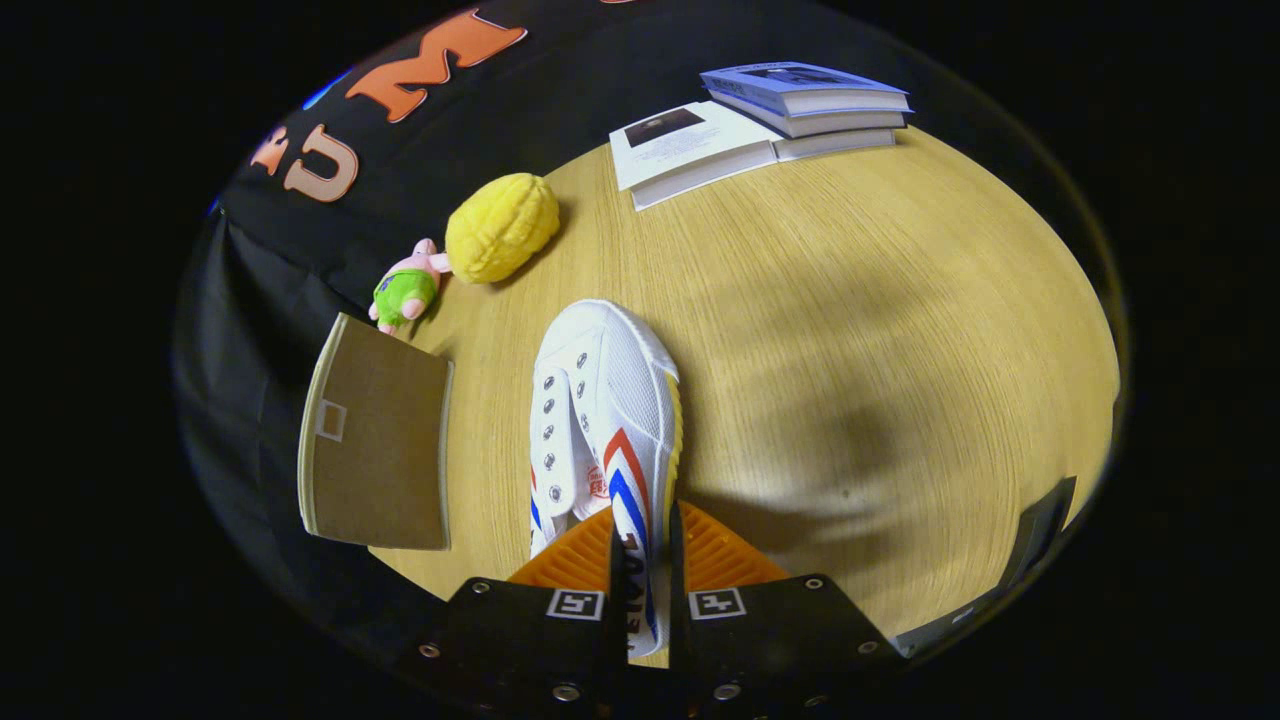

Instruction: Open the storage box then place both shoes into the box .Put the left shoe in first, then the right shoe, with the right side of both shoes facing outward in a uniform manner.

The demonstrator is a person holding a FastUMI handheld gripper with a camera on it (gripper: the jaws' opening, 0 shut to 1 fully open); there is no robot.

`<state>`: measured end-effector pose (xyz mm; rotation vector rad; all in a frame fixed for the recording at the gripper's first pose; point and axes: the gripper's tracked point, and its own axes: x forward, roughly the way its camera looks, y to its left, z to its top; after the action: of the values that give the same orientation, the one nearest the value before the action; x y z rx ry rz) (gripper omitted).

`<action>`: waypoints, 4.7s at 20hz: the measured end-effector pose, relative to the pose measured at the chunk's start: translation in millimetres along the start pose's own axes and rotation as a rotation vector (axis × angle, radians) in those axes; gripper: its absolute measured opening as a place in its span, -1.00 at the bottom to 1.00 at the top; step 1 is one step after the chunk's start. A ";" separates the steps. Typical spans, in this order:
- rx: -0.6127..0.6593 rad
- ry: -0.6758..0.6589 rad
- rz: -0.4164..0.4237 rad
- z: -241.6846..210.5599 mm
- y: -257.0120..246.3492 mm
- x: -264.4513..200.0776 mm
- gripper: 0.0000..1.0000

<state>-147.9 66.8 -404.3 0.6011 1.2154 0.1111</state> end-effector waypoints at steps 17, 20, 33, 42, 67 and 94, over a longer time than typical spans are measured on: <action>-0.137 -0.086 0.213 71.7 181.5 -39.3 -0.67; -0.174 -0.090 0.250 76.1 215.9 -41.5 -0.67; -0.316 -0.030 0.303 55.7 322.1 -1.8 -0.67; -0.400 0.026 0.232 29.0 336.9 39.4 -0.67; -0.629 -0.047 0.179 35.8 343.7 44.6 0.05; -0.602 -1.163 -0.054 292.5 176.8 -299.5 0.87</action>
<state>48.3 -11.6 -1.9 0.0327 0.0351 0.0569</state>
